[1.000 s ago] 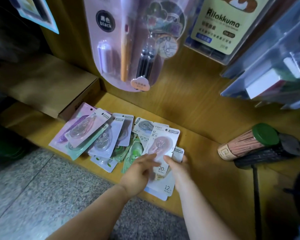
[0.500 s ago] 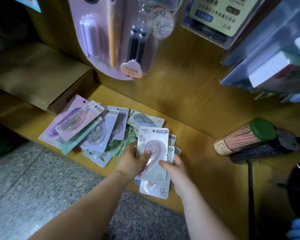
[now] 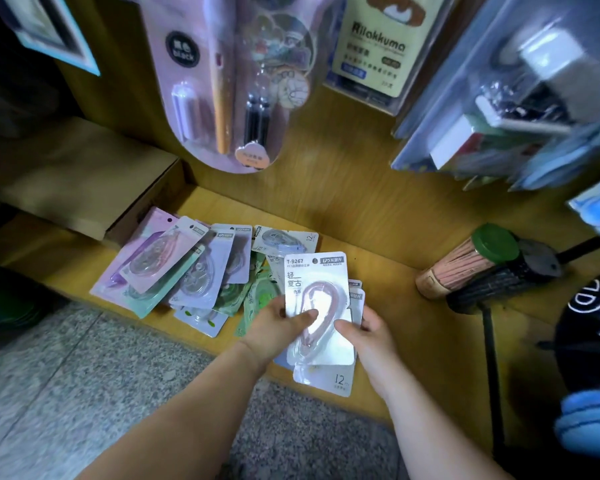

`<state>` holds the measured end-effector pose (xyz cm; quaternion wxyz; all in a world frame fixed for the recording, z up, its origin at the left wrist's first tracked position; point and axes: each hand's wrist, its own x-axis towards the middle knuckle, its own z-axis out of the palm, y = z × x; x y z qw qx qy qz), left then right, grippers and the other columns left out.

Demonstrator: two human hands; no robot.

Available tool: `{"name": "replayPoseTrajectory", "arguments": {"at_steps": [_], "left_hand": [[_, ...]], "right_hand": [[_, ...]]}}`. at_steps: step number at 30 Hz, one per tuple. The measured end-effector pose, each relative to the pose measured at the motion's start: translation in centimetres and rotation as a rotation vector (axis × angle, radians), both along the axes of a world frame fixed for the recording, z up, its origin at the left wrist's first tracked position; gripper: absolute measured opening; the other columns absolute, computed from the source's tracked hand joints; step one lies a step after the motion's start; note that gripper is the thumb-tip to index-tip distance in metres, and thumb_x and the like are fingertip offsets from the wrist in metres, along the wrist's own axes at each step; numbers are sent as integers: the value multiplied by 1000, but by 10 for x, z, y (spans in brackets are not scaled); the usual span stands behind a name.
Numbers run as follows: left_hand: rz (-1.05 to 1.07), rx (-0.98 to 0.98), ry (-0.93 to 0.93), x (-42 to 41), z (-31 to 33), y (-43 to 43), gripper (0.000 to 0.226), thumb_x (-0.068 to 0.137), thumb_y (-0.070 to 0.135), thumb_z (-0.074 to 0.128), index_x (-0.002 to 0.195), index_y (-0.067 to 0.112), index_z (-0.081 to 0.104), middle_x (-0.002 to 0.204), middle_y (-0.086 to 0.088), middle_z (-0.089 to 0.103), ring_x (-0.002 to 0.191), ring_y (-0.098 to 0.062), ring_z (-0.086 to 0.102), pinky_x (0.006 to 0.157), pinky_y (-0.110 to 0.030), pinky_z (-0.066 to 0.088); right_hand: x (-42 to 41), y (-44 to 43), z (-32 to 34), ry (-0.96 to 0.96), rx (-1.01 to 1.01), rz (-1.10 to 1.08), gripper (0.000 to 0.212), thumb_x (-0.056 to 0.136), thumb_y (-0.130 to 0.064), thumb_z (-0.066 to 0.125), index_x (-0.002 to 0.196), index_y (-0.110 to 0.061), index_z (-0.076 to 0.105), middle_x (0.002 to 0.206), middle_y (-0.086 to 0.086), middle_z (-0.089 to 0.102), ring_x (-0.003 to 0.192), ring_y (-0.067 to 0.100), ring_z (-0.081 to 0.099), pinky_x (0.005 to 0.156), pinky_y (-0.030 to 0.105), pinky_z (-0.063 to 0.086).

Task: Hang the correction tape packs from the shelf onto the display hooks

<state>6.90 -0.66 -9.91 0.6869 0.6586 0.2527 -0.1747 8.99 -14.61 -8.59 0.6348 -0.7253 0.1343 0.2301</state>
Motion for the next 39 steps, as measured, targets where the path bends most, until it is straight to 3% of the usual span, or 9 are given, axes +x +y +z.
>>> {"name": "replayPoseTrajectory", "arguments": {"at_steps": [3,9,12,16,22,27,33,35,39], "left_hand": [[-3,-52,-18,-4,12,1,22,84,21,63,103,10,60,95,-4,67,81,-15,61,66,-18,49],[49,-276,-34,-14,38,2,7,85,17,60,92,16,63,84,0,68,68,-11,65,53,-15,51],[88,-361,-65,-24,54,2,24,86,15,58,109,7,62,101,-12,69,84,-22,66,71,-26,52],[171,-367,-147,-45,85,1,21,85,11,59,104,3,63,96,-15,68,82,-28,62,69,-31,48],[182,-331,-335,-99,150,-8,49,47,26,77,88,11,55,96,-15,63,84,-28,61,83,-44,47],[41,-511,-451,-145,194,-4,55,57,11,67,110,10,54,98,-10,71,80,-23,70,59,-27,57],[14,-554,-639,-166,272,-12,41,63,6,61,104,10,56,74,-5,74,62,-18,70,51,-28,56],[26,-546,-695,-166,300,-14,26,76,-2,58,98,11,57,69,-4,73,58,-17,70,49,-26,56],[49,-517,-723,-166,355,-15,20,87,5,49,104,11,58,90,-14,70,74,-27,68,59,-32,54]], "right_hand": [[-5,0,10,-41,2,-9,23,87,4,51,105,-10,57,81,-4,62,69,10,57,45,7,46],[-12,-2,40,-78,13,29,19,87,2,52,86,-16,59,76,-3,62,66,9,58,47,9,48],[-21,-5,62,-100,5,87,23,87,0,52,80,-21,59,78,-2,63,69,11,59,59,18,49],[-47,-10,100,-144,-9,157,19,86,2,52,86,-16,61,83,2,64,74,15,59,66,24,47],[-108,-21,164,-216,14,166,25,88,3,50,85,-19,60,82,-3,65,73,9,61,61,15,50],[-155,-28,215,-274,34,245,27,88,5,48,84,-19,59,80,-5,66,65,2,63,59,13,51],[-184,-23,282,-448,80,232,31,89,0,50,107,-25,54,90,-10,64,73,0,64,60,14,52],[-187,-21,306,-512,127,181,32,89,-4,53,100,-33,46,92,-13,61,80,4,61,61,17,51],[-188,-16,350,-681,170,39,24,89,-6,53,88,-29,43,89,-10,62,78,10,61,69,24,49]]}}
